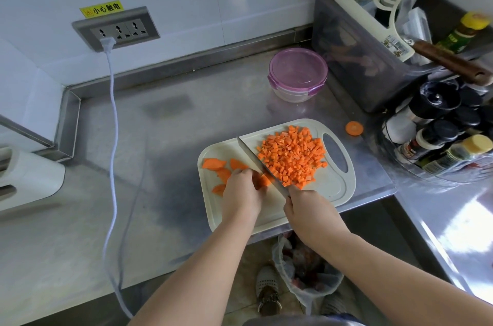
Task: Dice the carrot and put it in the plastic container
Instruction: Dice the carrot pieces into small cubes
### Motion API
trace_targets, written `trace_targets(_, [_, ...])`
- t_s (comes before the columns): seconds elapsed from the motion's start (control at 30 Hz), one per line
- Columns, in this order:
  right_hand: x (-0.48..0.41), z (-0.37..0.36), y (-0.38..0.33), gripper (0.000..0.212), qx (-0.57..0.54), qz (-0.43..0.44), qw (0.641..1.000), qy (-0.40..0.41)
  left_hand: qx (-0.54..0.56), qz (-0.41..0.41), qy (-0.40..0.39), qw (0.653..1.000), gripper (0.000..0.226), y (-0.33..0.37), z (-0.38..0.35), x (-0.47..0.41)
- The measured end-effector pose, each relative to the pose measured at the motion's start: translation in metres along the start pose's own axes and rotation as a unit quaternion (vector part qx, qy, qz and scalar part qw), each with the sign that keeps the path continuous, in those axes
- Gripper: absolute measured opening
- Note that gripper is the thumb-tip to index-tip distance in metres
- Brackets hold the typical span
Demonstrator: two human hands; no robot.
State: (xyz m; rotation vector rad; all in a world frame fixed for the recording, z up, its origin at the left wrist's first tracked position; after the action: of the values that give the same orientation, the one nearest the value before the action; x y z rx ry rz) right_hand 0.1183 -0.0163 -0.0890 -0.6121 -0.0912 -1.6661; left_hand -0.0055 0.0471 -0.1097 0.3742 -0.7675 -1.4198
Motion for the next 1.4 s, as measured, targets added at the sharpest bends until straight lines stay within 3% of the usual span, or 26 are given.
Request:
trace_targets(0.47, [-0.008, -0.011, -0.001, 0.02, 0.039, -0.01, 0.998, -0.051, -0.016, -0.008, -0.002, 1.0, 0.013, -0.001, -0.004, -0.004])
trace_targets(0.7, [-0.013, -0.006, 0.005, 0.018, -0.041, -0.033, 0.999, -0.01, 0.008, -0.018, 0.002, 1.0, 0.008, 0.002, -0.002, -0.001])
trace_targets(0.93, [-0.003, 0.005, 0.003, 0.013, -0.032, -0.011, 0.999, 0.009, 0.023, 0.006, -0.009, 1.0, 0.003, -0.001, 0.001, 0.002])
trace_targets(1.4, [0.0, -0.008, -0.01, 0.015, -0.029, -0.024, 0.999, -0.028, -0.034, 0.01, -0.015, 0.999, 0.018, 0.0, 0.009, 0.002])
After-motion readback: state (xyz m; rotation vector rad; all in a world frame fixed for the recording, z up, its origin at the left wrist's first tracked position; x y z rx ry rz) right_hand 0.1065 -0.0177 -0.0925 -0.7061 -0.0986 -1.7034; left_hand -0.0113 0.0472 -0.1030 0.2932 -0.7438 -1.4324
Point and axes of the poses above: each hand's wrist, its own x-axis away from the middle knuckle, its own z-axis out of the back of the hand, y = z × x, the point moved 6 cm from there along -x, towards the middle knuckle, and after that the axes turned 7 degrees about x, right-handed, at the moved point
